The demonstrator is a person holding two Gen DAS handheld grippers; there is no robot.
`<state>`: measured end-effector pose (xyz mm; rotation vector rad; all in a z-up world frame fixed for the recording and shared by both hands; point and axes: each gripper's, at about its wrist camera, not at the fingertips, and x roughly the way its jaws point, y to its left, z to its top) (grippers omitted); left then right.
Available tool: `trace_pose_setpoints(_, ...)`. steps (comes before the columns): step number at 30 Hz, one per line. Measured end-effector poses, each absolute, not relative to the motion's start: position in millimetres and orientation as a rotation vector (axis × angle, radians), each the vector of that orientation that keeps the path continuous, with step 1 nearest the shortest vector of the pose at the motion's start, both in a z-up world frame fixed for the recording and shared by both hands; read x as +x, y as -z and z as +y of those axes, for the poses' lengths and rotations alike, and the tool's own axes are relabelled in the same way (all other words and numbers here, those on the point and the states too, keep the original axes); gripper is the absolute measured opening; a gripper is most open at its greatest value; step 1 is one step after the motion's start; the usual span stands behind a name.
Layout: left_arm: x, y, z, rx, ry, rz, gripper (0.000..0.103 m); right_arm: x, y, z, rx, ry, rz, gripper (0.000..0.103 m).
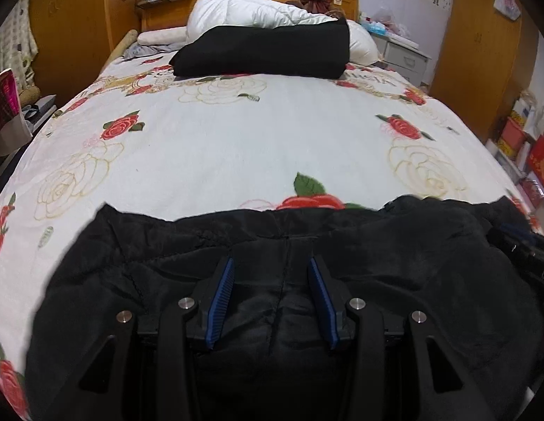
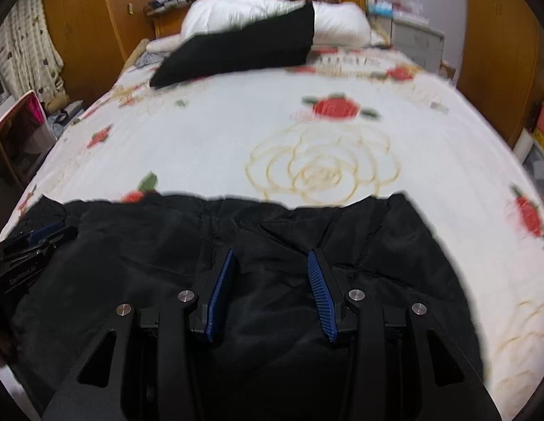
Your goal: Fold large clothes
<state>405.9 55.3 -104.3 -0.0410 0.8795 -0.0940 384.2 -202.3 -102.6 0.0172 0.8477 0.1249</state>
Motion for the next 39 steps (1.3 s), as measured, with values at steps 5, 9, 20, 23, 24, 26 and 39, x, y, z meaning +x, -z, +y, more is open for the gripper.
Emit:
trace_pose_setpoints(5,395,73,109,-0.067,0.008,0.777,0.048,379,91,-241,0.067,-0.048,0.826,0.044)
trace_pose_setpoints(9,412,111,146,-0.162,-0.031,0.887,0.049,390,126,-263,0.148,-0.029,0.893,0.042)
trace_pose_setpoints(20,415,114,137,-0.113,-0.071,0.9,0.048,400,123,-255,0.083,0.008,0.947,0.042)
trace_pose_setpoints(23,391,86,138,-0.114,-0.048,0.848,0.048,375,87,-248,0.071,-0.039,0.877,0.042)
trace_pose_setpoints(24,378,76,138,-0.121,-0.034,0.823,0.048,366,80,-246,0.071,-0.058,0.861,0.042)
trace_pose_setpoints(26,351,60,135,-0.12,-0.011,0.773,0.048,338,61,-241,0.057,-0.097,0.818,0.042)
trace_pose_setpoints(39,298,85,157,-0.178,-0.077,0.861,0.049,297,77,-253,0.038,-0.076,0.94,0.042)
